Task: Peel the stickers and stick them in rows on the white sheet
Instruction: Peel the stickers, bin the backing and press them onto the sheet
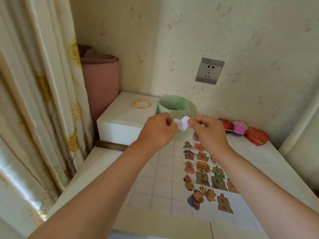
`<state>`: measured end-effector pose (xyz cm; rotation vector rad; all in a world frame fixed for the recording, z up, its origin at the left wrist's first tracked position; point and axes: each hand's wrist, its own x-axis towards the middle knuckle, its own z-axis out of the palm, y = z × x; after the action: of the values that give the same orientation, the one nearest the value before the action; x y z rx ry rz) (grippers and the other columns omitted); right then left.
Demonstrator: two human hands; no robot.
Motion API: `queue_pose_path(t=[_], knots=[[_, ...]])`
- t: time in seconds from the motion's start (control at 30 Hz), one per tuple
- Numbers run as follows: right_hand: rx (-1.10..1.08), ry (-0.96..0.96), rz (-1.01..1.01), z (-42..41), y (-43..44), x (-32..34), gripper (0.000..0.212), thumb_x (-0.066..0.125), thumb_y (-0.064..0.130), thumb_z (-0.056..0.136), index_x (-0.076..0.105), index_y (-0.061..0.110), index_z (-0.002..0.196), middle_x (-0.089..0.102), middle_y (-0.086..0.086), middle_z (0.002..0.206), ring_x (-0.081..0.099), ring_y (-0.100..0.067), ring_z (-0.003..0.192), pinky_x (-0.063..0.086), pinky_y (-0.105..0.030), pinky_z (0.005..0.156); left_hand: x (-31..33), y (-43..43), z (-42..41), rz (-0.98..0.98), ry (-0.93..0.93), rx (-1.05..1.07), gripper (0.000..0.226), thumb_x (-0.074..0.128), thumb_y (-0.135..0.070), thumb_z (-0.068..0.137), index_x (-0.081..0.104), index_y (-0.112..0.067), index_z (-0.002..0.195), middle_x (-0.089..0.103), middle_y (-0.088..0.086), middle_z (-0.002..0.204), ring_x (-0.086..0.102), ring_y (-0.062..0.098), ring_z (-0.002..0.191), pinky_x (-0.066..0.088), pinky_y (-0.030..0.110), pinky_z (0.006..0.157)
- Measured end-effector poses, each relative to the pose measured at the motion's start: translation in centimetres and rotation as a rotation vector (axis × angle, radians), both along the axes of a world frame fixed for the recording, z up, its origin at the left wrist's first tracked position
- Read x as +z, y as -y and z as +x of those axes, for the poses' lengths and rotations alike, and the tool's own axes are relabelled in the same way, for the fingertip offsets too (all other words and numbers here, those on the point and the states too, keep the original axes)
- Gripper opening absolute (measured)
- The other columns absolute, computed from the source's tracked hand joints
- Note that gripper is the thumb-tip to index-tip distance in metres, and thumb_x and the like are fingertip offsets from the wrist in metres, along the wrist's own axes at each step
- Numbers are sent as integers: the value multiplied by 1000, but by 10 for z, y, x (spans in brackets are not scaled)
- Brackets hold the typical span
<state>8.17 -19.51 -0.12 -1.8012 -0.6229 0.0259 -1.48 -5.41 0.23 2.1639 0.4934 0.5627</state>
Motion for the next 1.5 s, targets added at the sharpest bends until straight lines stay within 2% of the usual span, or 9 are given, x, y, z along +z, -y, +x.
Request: queue_pose_path(t=[0.17,0.33,0.5,0.6,0.8,0.9,1.1,1.33,1.5], knots=[[-51,113,-4,38,-52,21,13,69,18,91,78,23,83,70,10,67,57,-7,49,50,-27,61,6,-26,0,-141,46,148,18,48,-26,88,59,-16,80,69,2,81,66,24,76,55,37,66],[-134,305,-232,70,-85,29,16,67,26,91,79,23,81,72,11,83,69,-13,82,54,-29,74,5,-34,-4,-175,23,158,19,47,-29,90,60,-19,81,72,1,83,68,25,77,59,42,73],[-112,363,-541,93,-92,27,19,73,33,87,77,28,105,75,7,106,68,-13,99,52,-29,84,6,-36,-8,-227,9,138,23,46,-24,92,63,-14,82,74,-3,73,64,18,64,56,36,72],[-70,375,-528,93,-87,25,21,68,27,90,75,26,110,74,5,112,67,-14,105,53,-31,90,9,-31,-8,-277,9,122,22,47,-23,91,64,-13,83,74,-2,71,60,16,57,54,31,67],[42,552,-335,56,-50,21,17,65,17,93,76,25,103,73,11,104,57,8,73,51,-25,82,10,-13,-3,-369,17,91,24,47,-23,91,65,-9,81,72,-2,65,56,13,49,44,25,56],[107,613,-276,30,-16,17,15,64,19,93,74,26,102,68,15,100,55,-4,58,45,-21,67,11,4,1,-486,-10,51,21,48,-21,90,62,-13,76,69,-1,59,54,14,45,39,24,51],[117,752,-401,5,49,-5,17,73,35,84,73,29,100,62,17,103,51,1,56,41,-18,60,11,45,11,-704,-176,-1,17,48,-17,90,57,-12,76,62,-2,50,50,14,42,37,21,45],[4,901,-387,6,92,-25,4,79,24,84,76,24,86,66,13,91,53,-2,59,41,-20,52,-7,82,16,-995,-275,-161,19,47,-14,90,54,-11,72,59,2,58,47,16,45,33,22,47],[-45,670,-323,12,106,-31,4,73,30,88,71,27,86,62,16,90,50,2,59,39,-17,57,-13,85,22,-1199,-349,-290,24,56,-20,92,64,-14,70,65,1,69,54,15,52,39,21,49]])
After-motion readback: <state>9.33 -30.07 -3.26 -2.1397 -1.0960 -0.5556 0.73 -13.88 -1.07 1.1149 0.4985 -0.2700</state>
